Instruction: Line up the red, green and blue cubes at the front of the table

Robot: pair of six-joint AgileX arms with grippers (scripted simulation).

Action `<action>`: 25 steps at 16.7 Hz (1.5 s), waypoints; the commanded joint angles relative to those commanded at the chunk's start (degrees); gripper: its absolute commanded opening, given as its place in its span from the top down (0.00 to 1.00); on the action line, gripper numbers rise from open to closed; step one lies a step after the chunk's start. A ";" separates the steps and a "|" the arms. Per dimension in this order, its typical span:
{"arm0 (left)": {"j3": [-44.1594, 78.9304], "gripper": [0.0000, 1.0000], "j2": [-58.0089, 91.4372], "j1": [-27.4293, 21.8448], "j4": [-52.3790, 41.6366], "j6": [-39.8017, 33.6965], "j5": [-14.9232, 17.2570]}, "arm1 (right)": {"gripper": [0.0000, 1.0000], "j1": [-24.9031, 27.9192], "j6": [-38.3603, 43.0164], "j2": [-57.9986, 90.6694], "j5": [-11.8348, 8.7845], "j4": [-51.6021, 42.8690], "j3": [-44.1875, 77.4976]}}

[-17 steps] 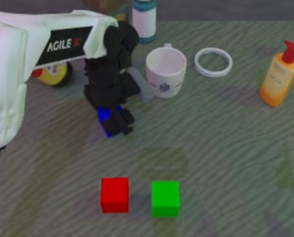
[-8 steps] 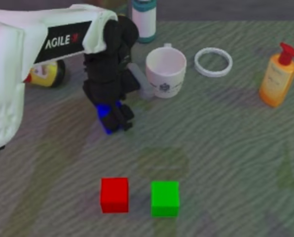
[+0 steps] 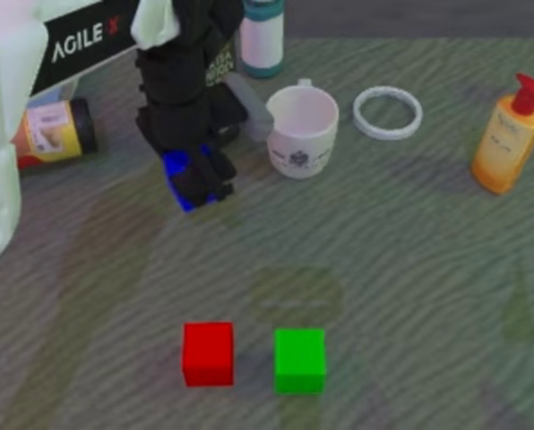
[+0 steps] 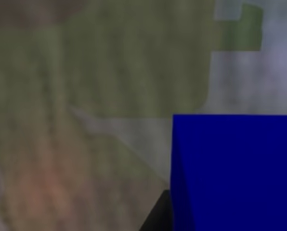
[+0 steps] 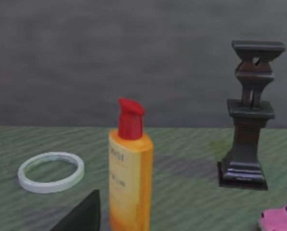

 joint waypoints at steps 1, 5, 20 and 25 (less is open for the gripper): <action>0.00 1.00 0.00 0.00 0.00 0.00 0.00 | 0.00 0.00 0.00 0.00 0.00 0.00 0.00; 0.02 1.00 0.15 -2.48 -0.11 -0.20 -0.03 | 0.00 0.00 0.00 0.00 0.00 0.00 0.00; -0.72 1.00 -3.12 -33.36 -2.40 -5.39 -0.23 | 0.00 0.00 0.00 0.00 0.00 0.00 0.00; -2.48 1.00 -2.36 -33.10 0.00 -5.41 -0.16 | 0.00 0.00 0.00 0.00 0.00 0.00 0.00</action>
